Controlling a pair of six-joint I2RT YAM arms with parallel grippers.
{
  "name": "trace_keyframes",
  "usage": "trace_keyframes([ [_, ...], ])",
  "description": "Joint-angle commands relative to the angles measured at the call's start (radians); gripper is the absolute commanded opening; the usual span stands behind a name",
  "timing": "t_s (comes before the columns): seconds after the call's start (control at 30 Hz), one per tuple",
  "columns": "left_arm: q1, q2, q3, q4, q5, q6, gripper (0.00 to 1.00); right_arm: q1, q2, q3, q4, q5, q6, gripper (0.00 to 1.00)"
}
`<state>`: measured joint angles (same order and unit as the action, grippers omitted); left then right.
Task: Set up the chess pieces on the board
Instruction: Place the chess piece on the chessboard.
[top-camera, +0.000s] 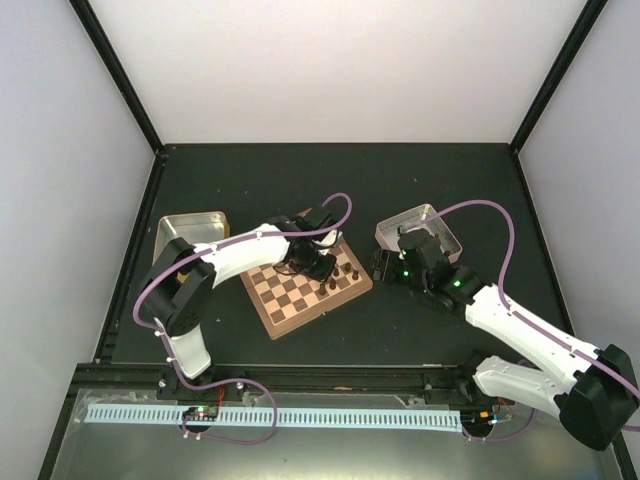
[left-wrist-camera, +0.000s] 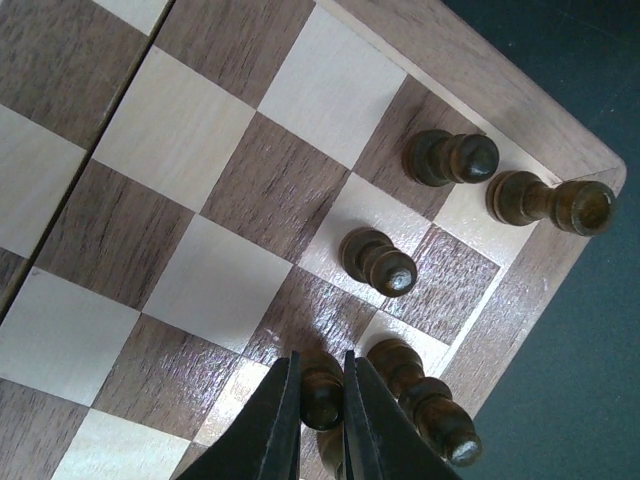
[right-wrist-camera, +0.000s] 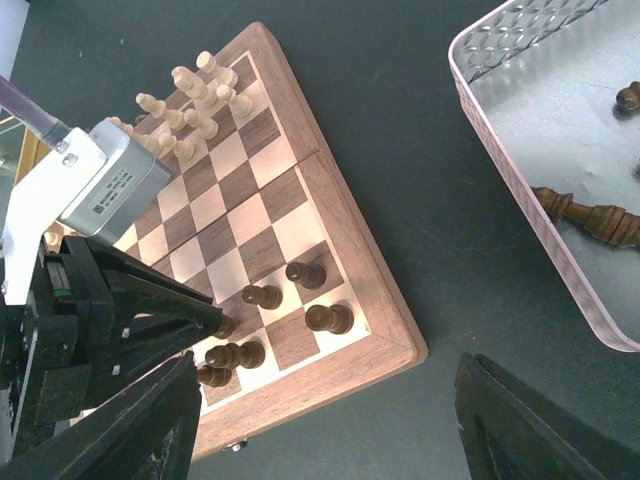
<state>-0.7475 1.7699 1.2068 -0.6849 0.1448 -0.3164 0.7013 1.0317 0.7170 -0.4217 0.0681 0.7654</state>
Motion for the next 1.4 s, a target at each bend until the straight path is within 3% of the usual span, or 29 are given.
trace_keyframes([
  [0.0, -0.006, 0.02, 0.048, -0.013, 0.023, 0.01, 0.05, -0.002, -0.012, 0.019, -0.014, 0.009, 0.011, 0.7],
  [0.6, -0.006, 0.04, 0.083, -0.043, 0.023, 0.019, 0.27, -0.002, -0.011, 0.023, -0.02, 0.006, 0.008, 0.7],
  [1.0, -0.004, 0.009, 0.095, -0.054, 0.002, 0.022, 0.19, -0.001, -0.047, 0.03, -0.042, 0.041, 0.007, 0.7],
  [1.23, -0.005, 0.019, 0.085, -0.055, 0.025, 0.034, 0.25, -0.001, -0.055, 0.018, -0.043, 0.032, 0.021, 0.7],
  [1.37, -0.005, 0.035, 0.086, -0.062, 0.041, 0.04, 0.22, -0.001, -0.056, 0.019, -0.043, 0.032, 0.023, 0.7],
])
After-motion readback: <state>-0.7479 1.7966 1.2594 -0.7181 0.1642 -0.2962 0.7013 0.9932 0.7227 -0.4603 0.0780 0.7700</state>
